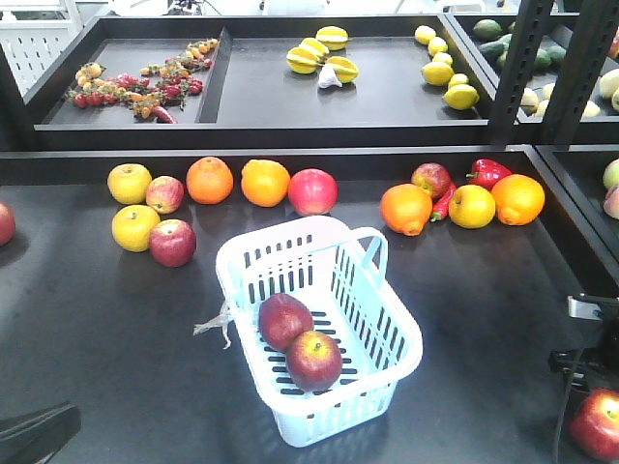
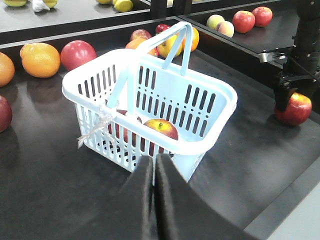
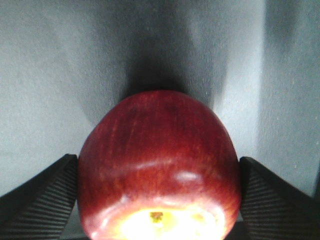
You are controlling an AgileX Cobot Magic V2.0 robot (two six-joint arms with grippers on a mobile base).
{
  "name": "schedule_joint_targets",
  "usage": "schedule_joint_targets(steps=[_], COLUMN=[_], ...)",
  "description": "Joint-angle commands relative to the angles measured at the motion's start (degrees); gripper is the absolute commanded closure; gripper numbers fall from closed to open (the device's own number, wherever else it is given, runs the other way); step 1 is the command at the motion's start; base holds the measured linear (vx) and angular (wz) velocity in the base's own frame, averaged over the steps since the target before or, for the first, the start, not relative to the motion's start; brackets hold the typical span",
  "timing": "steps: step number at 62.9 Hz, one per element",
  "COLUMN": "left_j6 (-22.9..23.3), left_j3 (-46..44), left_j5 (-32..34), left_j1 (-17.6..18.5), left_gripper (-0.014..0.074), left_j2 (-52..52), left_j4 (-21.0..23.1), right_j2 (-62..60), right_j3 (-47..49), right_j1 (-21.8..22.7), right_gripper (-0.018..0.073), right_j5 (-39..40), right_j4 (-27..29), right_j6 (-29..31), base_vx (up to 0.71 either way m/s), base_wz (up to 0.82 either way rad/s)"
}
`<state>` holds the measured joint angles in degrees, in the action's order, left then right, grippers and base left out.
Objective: Pick three apples into basket with both arms
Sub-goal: 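Move the right gripper to a third red apple and grasp it, then carry the third apple over the basket and release it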
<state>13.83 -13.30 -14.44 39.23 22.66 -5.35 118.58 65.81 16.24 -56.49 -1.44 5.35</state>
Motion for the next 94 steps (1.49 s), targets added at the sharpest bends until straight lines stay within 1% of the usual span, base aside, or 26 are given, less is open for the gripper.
schedule_joint_targets(steps=[1, 5, 14, 18, 23, 27, 32, 35, 43, 51, 56, 63, 69, 70, 78, 83, 88, 91, 94], left_j6=[0.4, 0.4, 0.4, 0.4, 0.4, 0.4, 0.4, 0.4, 0.4, 0.4, 0.4, 0.4, 0.4, 0.4, 0.4, 0.4, 0.4, 0.4, 0.4], left_j3=[-1.5, -1.5, -1.5, -1.5, -1.5, -1.5, -1.5, -1.5, -1.5, -1.5, -1.5, -1.5, -1.5, -1.5, -1.5, -1.5, -1.5, -1.5, -1.5], left_j5=[4.33, 4.33, 4.33, 4.33, 4.33, 4.39, 4.39, 4.39, 4.39, 4.39, 4.43, 4.37, 4.37, 4.37, 4.37, 4.37, 4.37, 4.37, 4.37], left_j1=[0.13, 0.13, 0.13, 0.13, 0.13, 0.13, 0.13, 0.13, 0.13, 0.13, 0.13, 0.13, 0.13, 0.13, 0.13, 0.13, 0.13, 0.13, 0.13], left_gripper=[0.0604, 0.0604, 0.0604, 0.0604, 0.0604, 0.0604, 0.0604, 0.0604, 0.0604, 0.0604, 0.0604, 0.0604, 0.0604, 0.0604, 0.0604, 0.0604, 0.0604, 0.0604, 0.0604], left_j2=[0.36, 0.36, 0.36, 0.36, 0.36, 0.36, 0.36, 0.36, 0.36, 0.36, 0.36, 0.36, 0.36, 0.36, 0.36, 0.36, 0.36, 0.36, 0.36], left_j4=[0.43, 0.43, 0.43, 0.43, 0.43, 0.43, 0.43, 0.43, 0.43, 0.43, 0.43, 0.43, 0.43, 0.43, 0.43, 0.43, 0.43, 0.43, 0.43], right_j2=[-5.8, -8.26, -16.11, -20.41, -24.61, -28.33, -31.21, -32.84, -33.52, -31.35, -29.42, -26.03, -23.06, -22.48, -19.97, -19.38, -19.37, -19.37, -19.37], right_j3=[1.31, 1.31, 1.31, 1.31, 1.31, 1.31, 1.31, 1.31, 1.31, 1.24, 1.24, 1.24, 1.24, 1.24, 1.24, 1.24, 1.24, 1.29, 1.29], right_j1=[0.31, 0.31, 0.31, 0.26, 0.26, 0.12, -1.31, -3.52, -10.73, -20.16, -24.67, -29.03, -30.73, -30.98, -31.76, -31.76, -31.76, -31.76, -31.76], right_gripper=[0.0375, 0.0435, 0.0526, 0.0545, 0.0547, 0.0546, 0.0545, 0.0545, 0.0544, 0.0543, 0.0533, 0.0477, 0.0367, 0.0336, 0.013, 0.0023, -0.0055, -0.0086, -0.0099], right_j5=[-2.05, -2.05, -1.87, -2.26, -3.02, -3.89, -4.48, -4.58, -2.73, 6.08, 11.68, 14.5, 15.54, 16.08, 17.15, 17.15, 17.23, 17.19, 17.19], right_j4=[1.44, 3.25, 13.94, 21.12, 28.81, 36.17, 41.96, 44.15, 47.54, 47.72, 47.78, 47.78, 48.17, 48.27, 48.7, 49.3, 49.7, 50.05, 50.15], right_j6=[1.16, 2.77, 10.08, 14.18, 19.17, 23.34, 27.17, 28.26, 28.2, 28.2, 28.2, 28.3, 28.43, 28.48, 29.97, 30.32, 30.32, 30.32, 30.32], base_vx=[0.0, 0.0, 0.0, 0.0, 0.0, 0.0, 0.0, 0.0, 0.0, 0.0, 0.0, 0.0, 0.0, 0.0, 0.0, 0.0, 0.0, 0.0, 0.0], base_wz=[0.0, 0.0, 0.0, 0.0, 0.0, 0.0, 0.0, 0.0, 0.0, 0.0, 0.0, 0.0, 0.0, 0.0, 0.0, 0.0, 0.0, 0.0, 0.0])
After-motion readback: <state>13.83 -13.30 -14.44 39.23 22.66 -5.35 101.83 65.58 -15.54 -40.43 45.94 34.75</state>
